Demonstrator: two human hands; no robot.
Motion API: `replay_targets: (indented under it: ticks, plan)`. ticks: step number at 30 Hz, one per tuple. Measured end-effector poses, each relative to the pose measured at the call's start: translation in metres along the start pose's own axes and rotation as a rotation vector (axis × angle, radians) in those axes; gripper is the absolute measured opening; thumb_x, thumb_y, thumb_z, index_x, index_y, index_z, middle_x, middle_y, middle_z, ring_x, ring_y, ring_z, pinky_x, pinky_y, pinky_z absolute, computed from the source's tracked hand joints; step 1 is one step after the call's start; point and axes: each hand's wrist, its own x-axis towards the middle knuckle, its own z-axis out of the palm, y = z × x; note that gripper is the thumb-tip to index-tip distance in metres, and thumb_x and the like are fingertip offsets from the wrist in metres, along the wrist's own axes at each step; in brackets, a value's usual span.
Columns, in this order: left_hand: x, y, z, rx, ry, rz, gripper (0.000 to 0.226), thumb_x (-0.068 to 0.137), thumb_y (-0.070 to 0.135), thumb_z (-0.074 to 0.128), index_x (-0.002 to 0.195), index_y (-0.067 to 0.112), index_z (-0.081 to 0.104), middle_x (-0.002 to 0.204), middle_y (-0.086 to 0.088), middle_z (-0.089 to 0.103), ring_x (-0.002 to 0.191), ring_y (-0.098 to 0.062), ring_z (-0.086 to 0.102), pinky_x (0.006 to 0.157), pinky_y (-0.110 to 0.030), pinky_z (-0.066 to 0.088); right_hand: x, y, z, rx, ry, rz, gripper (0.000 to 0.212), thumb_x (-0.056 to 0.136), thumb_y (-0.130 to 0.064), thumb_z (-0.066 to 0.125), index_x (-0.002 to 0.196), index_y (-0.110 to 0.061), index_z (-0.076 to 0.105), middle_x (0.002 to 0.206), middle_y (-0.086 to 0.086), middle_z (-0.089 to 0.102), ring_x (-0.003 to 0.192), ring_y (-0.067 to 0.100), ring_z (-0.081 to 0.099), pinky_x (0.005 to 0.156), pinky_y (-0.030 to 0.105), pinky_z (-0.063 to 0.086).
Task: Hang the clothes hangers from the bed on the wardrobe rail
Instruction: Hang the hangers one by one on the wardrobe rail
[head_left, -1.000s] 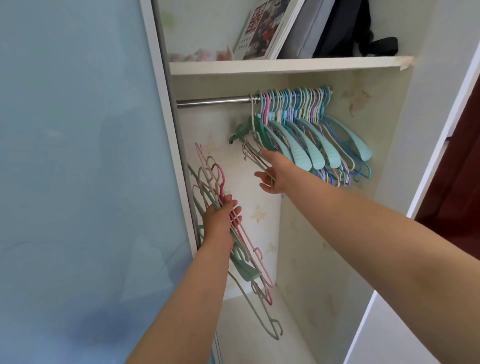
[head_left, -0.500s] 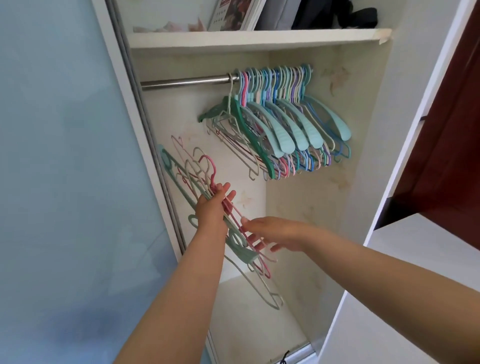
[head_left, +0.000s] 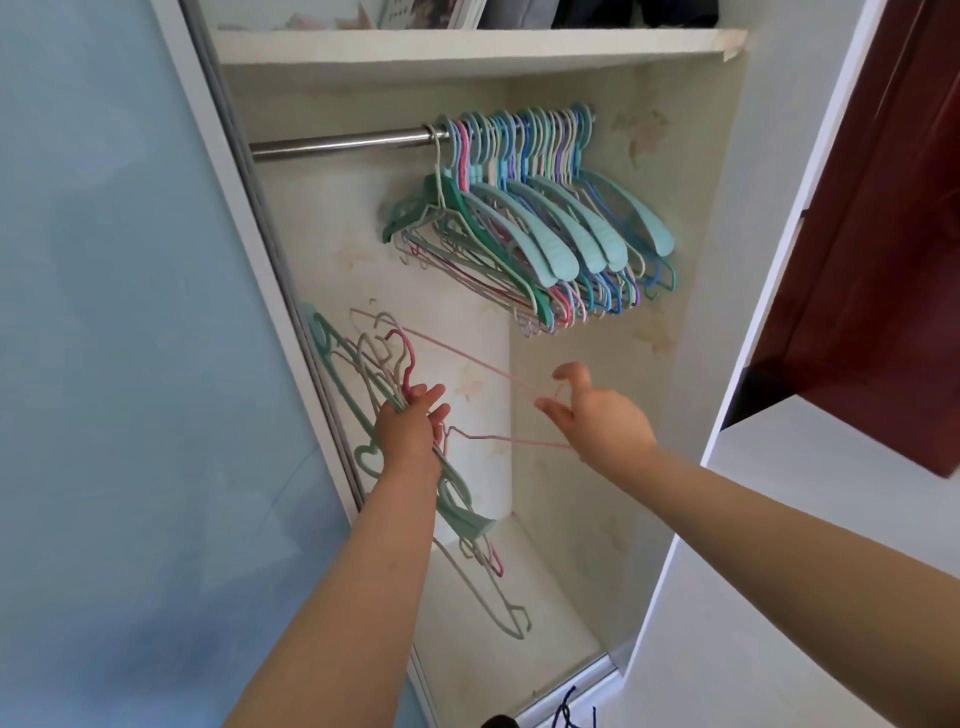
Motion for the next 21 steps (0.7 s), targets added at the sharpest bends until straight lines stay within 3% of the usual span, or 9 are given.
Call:
replay_targets:
  ticks: [3,6,9,11,13,15,18,19,21]
  plan:
    - [0.001,-0.003,-0.005,0.013,0.036,0.011,0.015,0.093,0.008,0.060,0.083,0.017,0.055,0.088,-0.001,0.076,0.054,-0.008,0.061,0.040,-0.018,0.034,0.002,0.014,0.002,-0.070,0.022,-0.012,0.042,0.100,-0.042,0.039,0.137,-0.024,0.030,0.089,0.011,0.067,0.082,0.035,0.064,0.060,0.035,0.043]
    - [0.002,-0.004,-0.010,0.003,0.080,0.002,0.012,0.095,0.011,0.055,0.085,0.017,0.056,0.085,0.002,0.075,0.054,-0.009,0.060,0.044,-0.020,0.037,0.004,0.028,0.011,-0.146,0.002,0.001,0.028,0.101,-0.034,0.036,0.126,-0.021,0.043,0.101,0.013,0.068,0.088,0.036,0.063,0.067,0.037,0.049]
    - [0.003,-0.006,-0.015,0.015,0.111,-0.001,0.015,0.096,0.012,0.053,0.082,0.018,0.056,0.078,0.005,0.074,0.054,-0.009,0.058,0.045,-0.020,0.038,0.005,0.044,0.021,-0.037,-0.018,0.140,0.028,0.099,-0.035,0.041,0.118,-0.016,0.051,0.109,0.013,0.066,0.096,0.036,0.061,0.078,0.038,0.051]
    - [0.004,-0.008,-0.018,0.017,0.117,-0.005,0.018,0.095,0.010,0.054,0.080,0.019,0.055,0.079,0.004,0.074,0.052,-0.009,0.055,0.044,-0.020,0.036,0.005,0.049,0.020,0.152,-0.103,0.294,0.046,0.089,-0.047,0.059,0.120,-0.014,0.049,0.107,0.007,0.062,0.097,0.032,0.061,0.074,0.031,0.047]
    - [0.005,-0.009,-0.020,0.013,0.116,-0.014,0.020,0.094,0.006,0.055,0.078,0.018,0.053,0.082,0.001,0.074,0.050,-0.009,0.050,0.043,-0.020,0.034,0.003,0.052,0.018,0.465,-0.229,0.464,0.060,0.077,-0.047,0.074,0.118,-0.015,0.044,0.088,0.005,0.055,0.068,0.024,0.057,0.053,0.025,0.040]
    - [0.006,-0.010,-0.022,0.008,0.123,-0.023,0.021,0.092,0.003,0.058,0.078,0.018,0.053,0.080,0.001,0.072,0.049,-0.010,0.047,0.043,-0.020,0.032,0.002,0.060,0.022,0.813,-0.362,0.576,0.057,0.076,-0.038,0.079,0.114,-0.013,0.045,0.067,0.001,0.042,0.045,0.013,0.037,0.037,0.020,0.025]
    - [0.009,-0.010,-0.025,0.023,0.134,-0.017,0.014,0.094,0.007,0.058,0.082,0.015,0.057,0.078,0.003,0.072,0.048,-0.009,0.048,0.042,-0.019,0.034,-0.002,0.060,0.027,1.209,-0.545,0.733,0.012,0.089,-0.016,0.065,0.092,-0.009,0.056,0.048,-0.006,0.026,0.032,0.004,0.022,0.028,0.014,0.016]
    - [0.010,-0.008,-0.024,0.017,0.137,-0.012,0.015,0.095,0.008,0.056,0.082,0.015,0.056,0.079,0.003,0.072,0.049,-0.010,0.049,0.043,-0.019,0.035,-0.003,0.055,0.028,1.311,-0.584,0.772,0.010,0.093,-0.010,0.057,0.084,-0.009,0.053,0.044,-0.006,0.026,0.029,0.002,0.021,0.026,0.012,0.015]
    - [0.011,-0.005,-0.022,0.006,0.145,-0.002,0.018,0.096,0.008,0.053,0.080,0.016,0.054,0.083,0.002,0.073,0.051,-0.011,0.049,0.046,-0.020,0.037,0.000,0.042,0.030,1.468,-0.620,0.832,0.025,0.096,-0.005,0.047,0.072,-0.012,0.044,0.039,-0.004,0.025,0.025,0.002,0.021,0.024,0.010,0.014]
